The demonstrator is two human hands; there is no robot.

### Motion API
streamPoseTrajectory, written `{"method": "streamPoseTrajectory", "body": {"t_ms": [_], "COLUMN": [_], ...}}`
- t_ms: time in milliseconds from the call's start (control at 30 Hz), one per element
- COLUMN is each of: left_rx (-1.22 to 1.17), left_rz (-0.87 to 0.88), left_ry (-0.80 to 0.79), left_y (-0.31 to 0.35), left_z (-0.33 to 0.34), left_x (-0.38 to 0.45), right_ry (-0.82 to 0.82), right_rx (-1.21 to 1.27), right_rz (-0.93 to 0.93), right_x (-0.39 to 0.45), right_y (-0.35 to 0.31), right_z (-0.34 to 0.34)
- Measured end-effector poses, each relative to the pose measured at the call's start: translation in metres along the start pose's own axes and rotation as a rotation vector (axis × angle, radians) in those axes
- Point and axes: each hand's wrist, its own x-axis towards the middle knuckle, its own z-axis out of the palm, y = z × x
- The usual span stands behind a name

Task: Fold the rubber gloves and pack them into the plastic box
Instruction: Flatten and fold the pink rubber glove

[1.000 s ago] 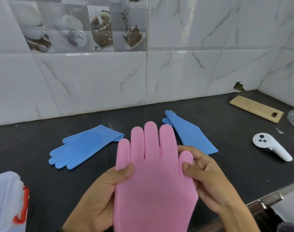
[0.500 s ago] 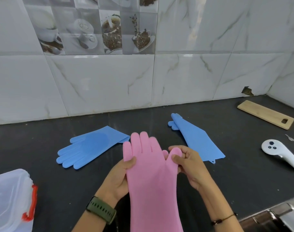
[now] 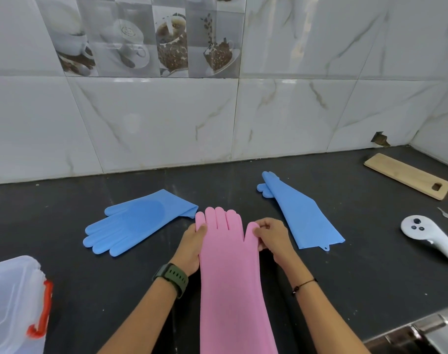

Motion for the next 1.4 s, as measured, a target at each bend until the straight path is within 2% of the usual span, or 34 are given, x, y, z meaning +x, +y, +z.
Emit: {"method": "streamPoseTrajectory", "body": {"t_ms": [200,367,500,633,767,900,1100,1267,1400], "left_rx": [0.04,0.421,0.626,0.666,0.698,0.747,0.786,0.715,0.716], "left_rz": [-0.059,0.203,0.209,0.183,0.296,0.356,0.298,0.284,0.237], "left_ry": [0.157,0.291,0.336,0.296,0.324,0.332,0.342,0.326,0.314], "left_y": [-0.006,-0.004,-0.001,-0.003,-0.007,-0.013,-0.004,-0.002,-0.01], "left_z": [0.001,0.005,-0.002,-0.005,-0.005,-0.003,0.002,-0.002,-0.007], "left_x": [0.01,0.023,0.032,0.034,0.037,0.038,0.04,0.032,0.005], "right_ry": [-0.034,0.038,0.022,-0.046,0.022,-0.006,0.138,0.123,0.051], "right_rx": [-0.123,-0.178,-0.242,-0.298,-0.318,-0.423,-0.363,-0.329,-0.31], "right_rz": [-0.029,-0.149,-0.153,-0.145,-0.214,-0.228,-0.254,-0.194,-0.036], "right_x": [0.005,0.012,0.016,0.02,0.019,0.015,0.006,-0.008,-0.025], "right_y": [0.003,0.003,0.009,0.005,0.003,0.005,0.003,0.012,0.018], "right_z": [0.002,0.001,0.002,0.001,0.004,0.01,0.012,0.014,0.008]}}
